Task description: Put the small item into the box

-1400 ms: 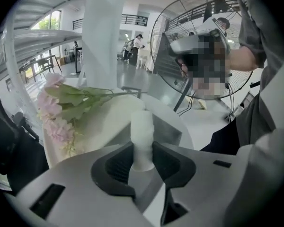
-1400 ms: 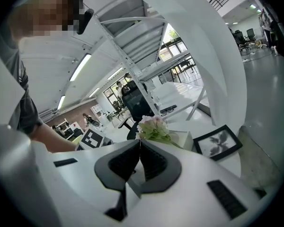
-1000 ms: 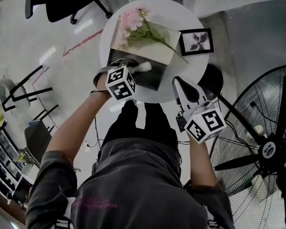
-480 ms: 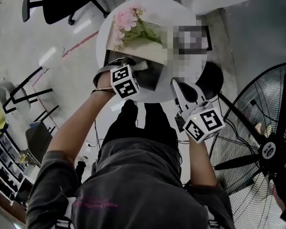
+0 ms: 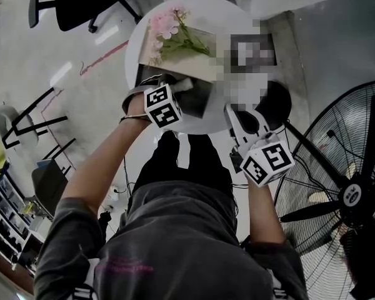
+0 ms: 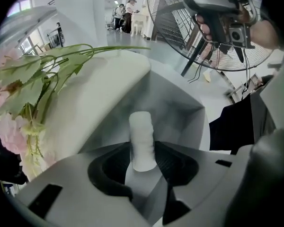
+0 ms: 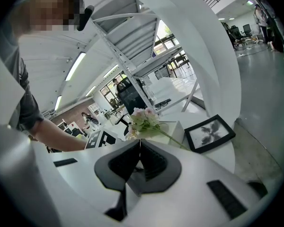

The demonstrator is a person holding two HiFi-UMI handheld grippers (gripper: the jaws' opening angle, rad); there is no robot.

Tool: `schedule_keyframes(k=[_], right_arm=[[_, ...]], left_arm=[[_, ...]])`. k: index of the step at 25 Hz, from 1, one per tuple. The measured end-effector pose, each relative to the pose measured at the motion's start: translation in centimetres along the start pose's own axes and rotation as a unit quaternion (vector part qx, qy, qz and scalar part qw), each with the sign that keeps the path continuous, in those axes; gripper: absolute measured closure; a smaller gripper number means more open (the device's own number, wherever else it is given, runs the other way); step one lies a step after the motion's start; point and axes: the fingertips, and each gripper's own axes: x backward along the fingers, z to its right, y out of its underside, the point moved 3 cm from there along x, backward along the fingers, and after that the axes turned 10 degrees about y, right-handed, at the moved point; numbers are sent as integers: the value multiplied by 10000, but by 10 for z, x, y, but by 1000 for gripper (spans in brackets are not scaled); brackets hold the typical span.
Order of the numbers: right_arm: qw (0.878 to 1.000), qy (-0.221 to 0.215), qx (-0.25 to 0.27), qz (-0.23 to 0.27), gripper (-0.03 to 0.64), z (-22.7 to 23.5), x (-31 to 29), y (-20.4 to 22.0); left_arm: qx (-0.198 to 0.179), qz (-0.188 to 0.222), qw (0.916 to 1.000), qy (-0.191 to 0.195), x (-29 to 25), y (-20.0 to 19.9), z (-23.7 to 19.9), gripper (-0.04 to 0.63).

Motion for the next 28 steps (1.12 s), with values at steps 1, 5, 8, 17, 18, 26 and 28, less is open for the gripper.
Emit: schedule_keyframes(k=[1, 5, 8, 17, 18, 26, 28], right_arm=[[10000, 6, 0, -6, 595, -1, 0, 0], [10000, -2, 63, 3, 595, -9, 0, 0], [9999, 2, 99, 23, 595, -14, 2, -1], [9990, 50, 395, 209, 595, -43, 12, -12], [9988, 56, 431, 239, 595, -48, 14, -15], [9955, 56, 784, 533, 595, -87, 33, -34], [9944, 55, 861, 618, 595, -97, 39, -37]], left_arm=[[27, 40, 10000, -1, 1, 0, 0, 416], [123, 184, 9998, 8, 10, 2, 3, 408], [95, 335, 9994, -79, 23, 0, 6, 408], [311, 1270, 9905, -419, 87, -4, 17, 431], [337, 1420, 9882, -470, 97, -4, 19, 439], [566, 2677, 9580, -863, 181, -5, 45, 501], [568, 2963, 9483, -981, 203, -4, 54, 517]])
